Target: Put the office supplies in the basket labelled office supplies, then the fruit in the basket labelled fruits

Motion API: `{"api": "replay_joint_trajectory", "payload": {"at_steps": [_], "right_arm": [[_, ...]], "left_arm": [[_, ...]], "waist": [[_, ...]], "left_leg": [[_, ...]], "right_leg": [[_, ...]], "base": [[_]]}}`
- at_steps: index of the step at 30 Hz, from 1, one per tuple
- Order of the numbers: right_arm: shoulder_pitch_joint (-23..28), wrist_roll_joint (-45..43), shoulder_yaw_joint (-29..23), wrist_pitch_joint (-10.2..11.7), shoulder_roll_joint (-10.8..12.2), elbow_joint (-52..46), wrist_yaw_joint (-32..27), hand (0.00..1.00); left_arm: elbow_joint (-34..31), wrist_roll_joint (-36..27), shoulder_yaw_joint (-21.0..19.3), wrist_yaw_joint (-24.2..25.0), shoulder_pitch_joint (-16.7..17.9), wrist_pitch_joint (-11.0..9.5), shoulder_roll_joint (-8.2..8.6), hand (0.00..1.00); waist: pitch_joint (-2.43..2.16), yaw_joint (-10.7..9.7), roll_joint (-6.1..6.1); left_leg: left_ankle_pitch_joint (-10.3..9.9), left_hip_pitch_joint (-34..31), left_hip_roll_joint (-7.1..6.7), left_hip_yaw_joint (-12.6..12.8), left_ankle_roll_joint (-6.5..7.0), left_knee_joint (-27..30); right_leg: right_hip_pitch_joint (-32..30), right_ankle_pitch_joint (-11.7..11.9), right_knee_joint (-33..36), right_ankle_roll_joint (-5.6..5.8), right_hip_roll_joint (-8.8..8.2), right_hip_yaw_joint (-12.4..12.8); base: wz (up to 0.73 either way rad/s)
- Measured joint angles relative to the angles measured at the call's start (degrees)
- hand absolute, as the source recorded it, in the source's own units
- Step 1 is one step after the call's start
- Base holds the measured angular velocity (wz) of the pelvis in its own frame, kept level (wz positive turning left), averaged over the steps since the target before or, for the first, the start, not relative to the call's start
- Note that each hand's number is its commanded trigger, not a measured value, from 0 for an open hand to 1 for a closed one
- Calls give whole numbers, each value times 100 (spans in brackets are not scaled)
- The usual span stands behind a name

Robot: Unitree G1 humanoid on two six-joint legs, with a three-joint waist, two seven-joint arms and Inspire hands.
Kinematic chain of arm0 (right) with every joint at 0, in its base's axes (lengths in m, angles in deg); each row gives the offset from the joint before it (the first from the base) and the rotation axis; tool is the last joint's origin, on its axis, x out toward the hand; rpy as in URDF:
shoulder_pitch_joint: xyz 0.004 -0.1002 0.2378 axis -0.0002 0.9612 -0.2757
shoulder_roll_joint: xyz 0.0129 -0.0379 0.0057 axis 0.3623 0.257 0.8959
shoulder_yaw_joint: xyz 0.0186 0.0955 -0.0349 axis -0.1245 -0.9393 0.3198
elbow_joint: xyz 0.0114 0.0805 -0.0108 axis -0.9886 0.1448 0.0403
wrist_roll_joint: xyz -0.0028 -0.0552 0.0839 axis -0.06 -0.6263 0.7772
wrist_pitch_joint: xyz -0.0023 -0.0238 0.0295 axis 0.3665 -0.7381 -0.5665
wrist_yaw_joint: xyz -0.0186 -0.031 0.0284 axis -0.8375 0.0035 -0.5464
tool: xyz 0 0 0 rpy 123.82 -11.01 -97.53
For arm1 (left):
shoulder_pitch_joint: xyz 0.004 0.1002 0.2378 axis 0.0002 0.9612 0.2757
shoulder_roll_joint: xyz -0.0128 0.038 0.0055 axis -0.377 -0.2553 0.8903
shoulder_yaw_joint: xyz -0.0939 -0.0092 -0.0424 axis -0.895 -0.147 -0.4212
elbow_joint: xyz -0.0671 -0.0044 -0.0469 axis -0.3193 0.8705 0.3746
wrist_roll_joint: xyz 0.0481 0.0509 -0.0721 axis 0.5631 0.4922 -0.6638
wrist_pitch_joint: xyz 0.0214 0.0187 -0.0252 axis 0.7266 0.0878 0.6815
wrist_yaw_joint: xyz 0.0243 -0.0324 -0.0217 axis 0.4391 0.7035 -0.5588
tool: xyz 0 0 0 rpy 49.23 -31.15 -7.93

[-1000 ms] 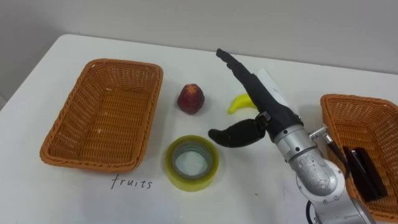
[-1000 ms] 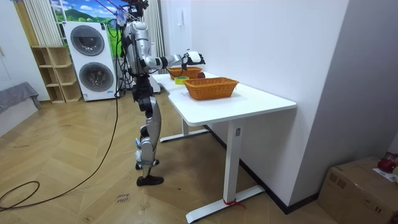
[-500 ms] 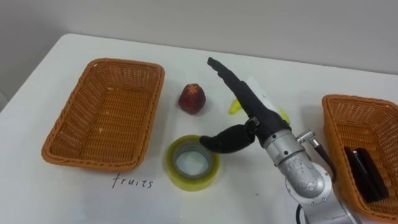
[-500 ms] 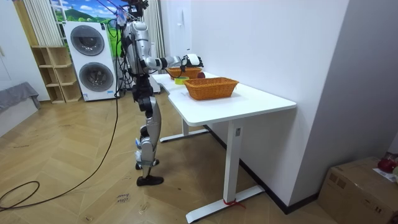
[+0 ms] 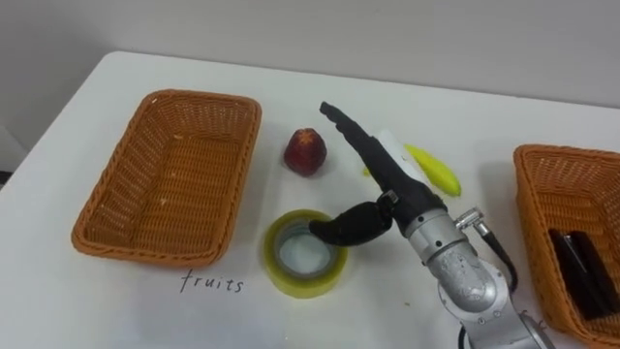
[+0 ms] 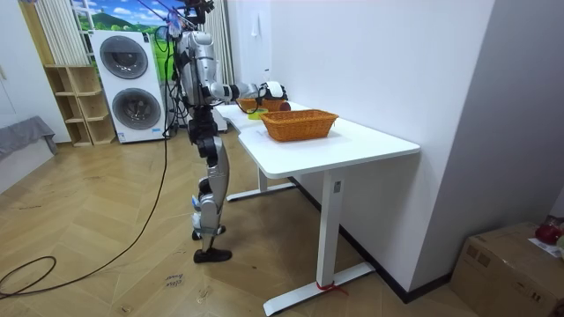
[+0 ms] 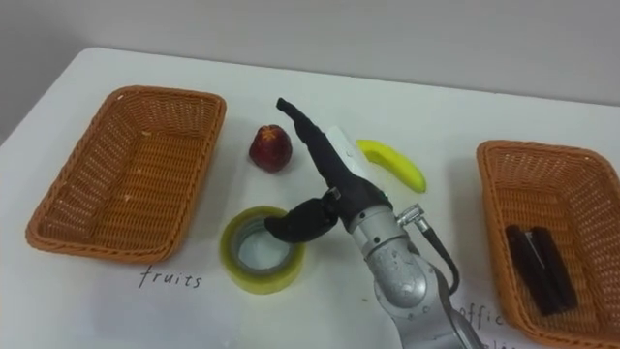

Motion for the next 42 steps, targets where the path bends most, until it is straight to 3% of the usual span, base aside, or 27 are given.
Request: {"api": "replay_joint_trajectory", "payload": {"at_steps": [6,22,35,42], "right_arm": [[-2,-1,75,10,0,267,-2,0],[-1,-5,229,9,5,693,3,0],[-2,-52,233,14,17,873,3,0],[-29,-251,285,13,93,983,22,0]], "left_arm": [[-1,0,25,-3,-17,-20,24,0],[0,-3,26,-2,-25,-23,73,0],[7,-56,25,3,-176,-23,126,0],[40,-61,25,-35,-282,-23,124,0]], "waist": [[-32,125,-36],[16,177,-60],[3,230,-99],[4,241,-203]], "left_leg": [[7,7,-34,-19,9,10],[25,-15,-44,-35,10,5],[32,-17,-72,-156,17,10],[33,-52,-68,-153,18,9]], "right_leg": [[26,0,-92,1,-23,4],[29,0,-77,1,-32,5],[42,-1,-87,2,-45,6],[32,-1,-87,3,-43,-1]], "base": [[0],[0],[3],[0]]}}
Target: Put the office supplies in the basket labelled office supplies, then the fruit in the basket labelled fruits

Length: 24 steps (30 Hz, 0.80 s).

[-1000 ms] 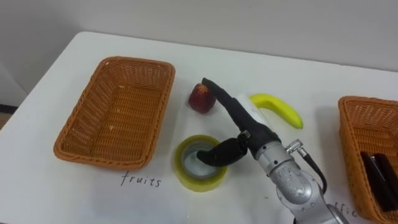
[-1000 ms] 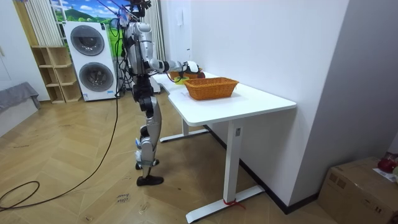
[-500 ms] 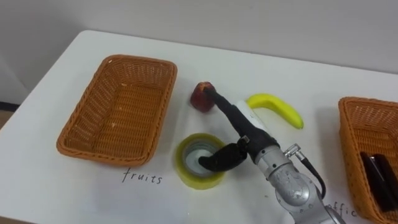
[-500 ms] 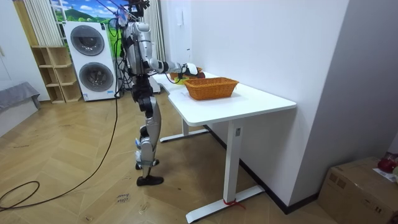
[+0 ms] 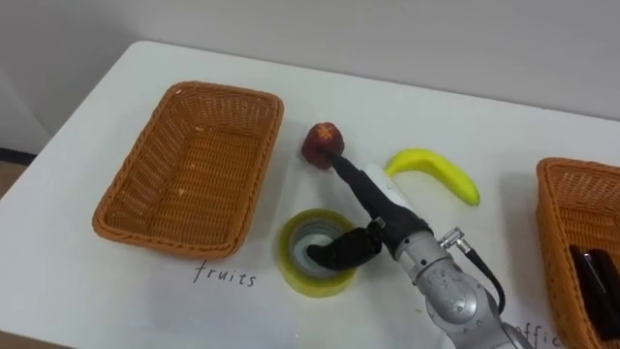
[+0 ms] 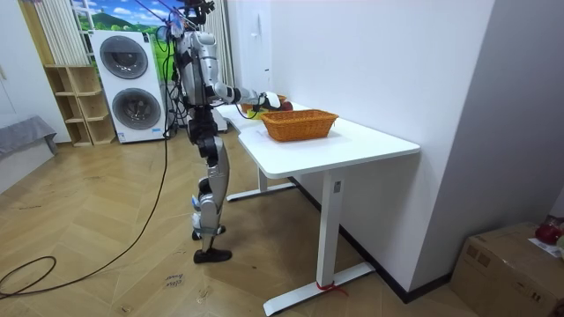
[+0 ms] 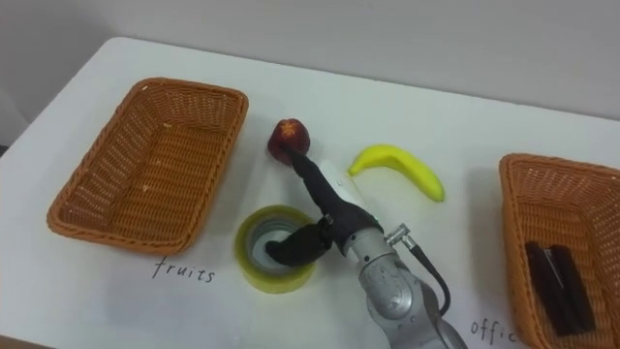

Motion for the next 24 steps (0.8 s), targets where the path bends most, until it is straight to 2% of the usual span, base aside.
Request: {"api": "replay_joint_trajectory", "payload": {"at_steps": [4,8,10,21,24], "right_arm": [[-78,-25,-24,-5,46,290,110,0],[-122,-26,-32,-20,45,290,264,0],[-174,-26,-30,-103,45,292,351,0],[-198,-31,-79,-140,40,280,583,0],[-198,-210,-79,-252,32,138,771,0]], "left_arm": [[2,18,-2,34,-12,4,-1,0],[-9,34,-103,228,6,47,-11,0],[-18,60,-159,347,8,121,-11,0],[-42,56,-327,556,59,168,-4,0],[-173,59,-329,647,108,182,-5,0]], "waist": [[14,-2,-78],[14,2,-78],[14,3,-78],[12,-12,-79],[11,-17,-75]], "left_leg": [[-2,-1,0,1,0,-1],[-4,-2,-1,8,0,-3],[-3,-2,-2,4,-1,-2],[-2,0,-1,-2,-1,9],[-2,0,0,-2,-1,9]], "right_leg": [[2,4,2,6,4,-6],[-3,5,2,8,10,-7],[-2,5,2,8,16,-6],[11,5,2,8,0,-80],[13,5,3,9,-4,-116]], "base": [[0],[0],[0],[0],[0]]}}
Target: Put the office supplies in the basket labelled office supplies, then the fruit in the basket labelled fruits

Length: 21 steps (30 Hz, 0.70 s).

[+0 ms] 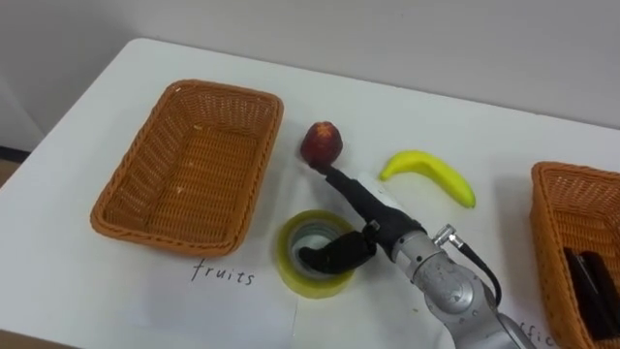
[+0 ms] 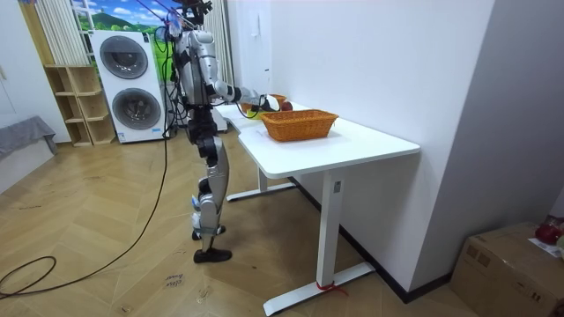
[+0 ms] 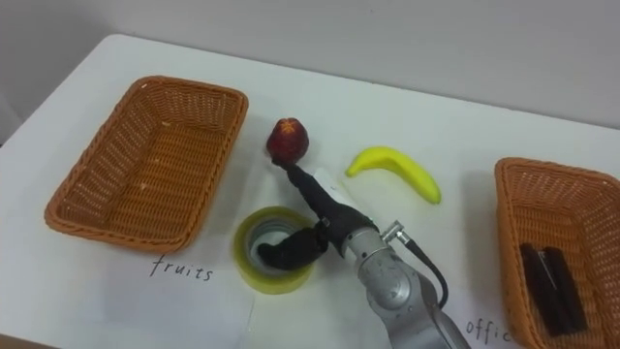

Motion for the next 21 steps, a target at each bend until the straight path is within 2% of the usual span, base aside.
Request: {"api": "replay_joint_trajectory", "payload": {"at_steps": [4,5,6,7,15,21], "right_arm": [[0,-271,3,-18,-3,-126,248,0],[0,-278,8,-40,-7,-147,286,14],[1,-327,7,-104,-17,-211,392,60],[1,-403,12,-132,-24,-260,483,100],[-42,-688,-24,-140,-159,-421,656,100],[-49,-772,-42,-226,-163,-485,689,100]], "left_arm": [[-66,1,1,33,3,16,2,0],[-93,0,1,33,10,17,2,0],[-118,1,2,33,27,16,1,0],[-134,1,1,33,27,17,-4,0],[-160,-3,2,18,0,16,-10,0],[-160,-3,2,9,11,16,-12,0]], "waist": [[-4,5,7],[-6,10,10],[-11,11,18],[-16,13,28],[-25,19,56],[-31,30,45]], "left_leg": [[0,0,0,-5,0,0],[0,1,0,-5,0,0],[0,5,-1,-5,0,1],[0,8,-1,-5,0,1],[0,60,-1,-19,0,-1],[0,68,-1,-18,0,1]], "right_leg": [[2,0,0,0,2,-5],[3,0,0,0,3,1],[4,0,0,0,3,10],[6,0,0,0,3,10],[65,0,-3,0,0,-2],[70,0,-2,0,1,1]], "base": [[0],[0],[0],[0],[0],[0]]}}
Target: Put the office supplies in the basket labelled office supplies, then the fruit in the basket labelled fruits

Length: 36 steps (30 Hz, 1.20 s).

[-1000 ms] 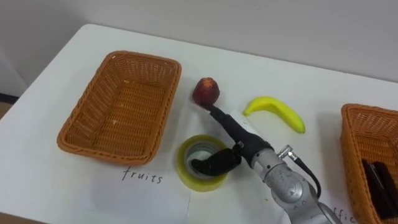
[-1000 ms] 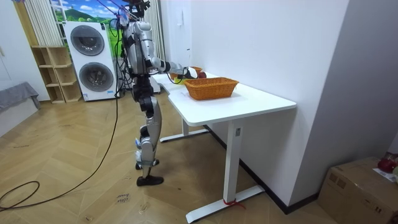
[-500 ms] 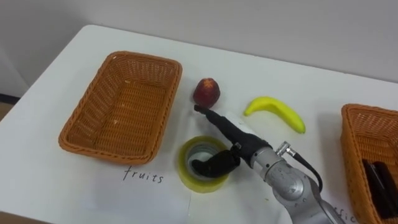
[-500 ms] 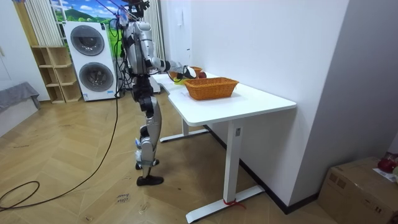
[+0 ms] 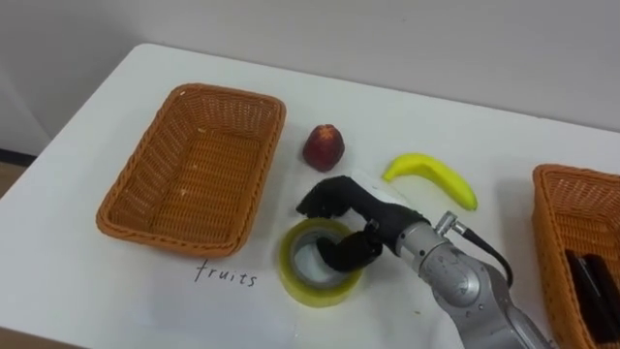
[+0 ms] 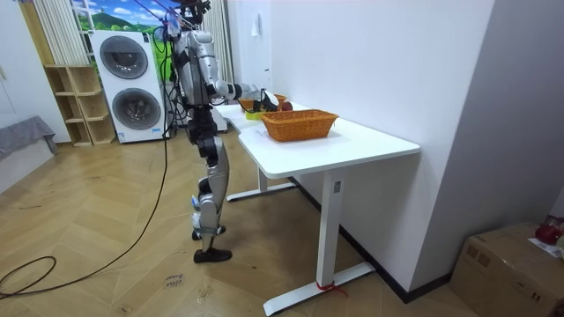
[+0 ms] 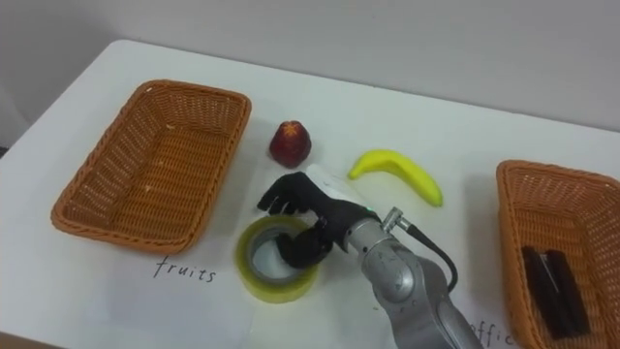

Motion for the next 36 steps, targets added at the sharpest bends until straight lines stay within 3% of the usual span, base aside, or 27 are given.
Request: {"api": "replay_joint_trajectory", "payload": {"at_steps": [20,29,36], "right_arm": [[4,-100,-4,-33,6,-11,226,100],[12,-70,-8,-32,4,-25,228,100],[91,-58,-404,-17,-52,-99,276,100]], "left_arm": [[1,-3,2,-172,-11,-73,-16,0],[90,-168,-4,-276,-2,-79,-87,0],[204,-165,-124,-257,-11,-178,-62,0]], "waist": [[8,-17,-54],[25,-138,-115],[41,-243,-78]], "left_leg": [[0,68,0,18,0,-9],[0,81,-4,2,1,-7],[0,97,-2,25,1,-3]], "right_leg": [[19,0,3,0,9,122],[74,0,0,0,5,123],[81,0,0,0,6,138]], "base": [[0],[1],[-1]]}}
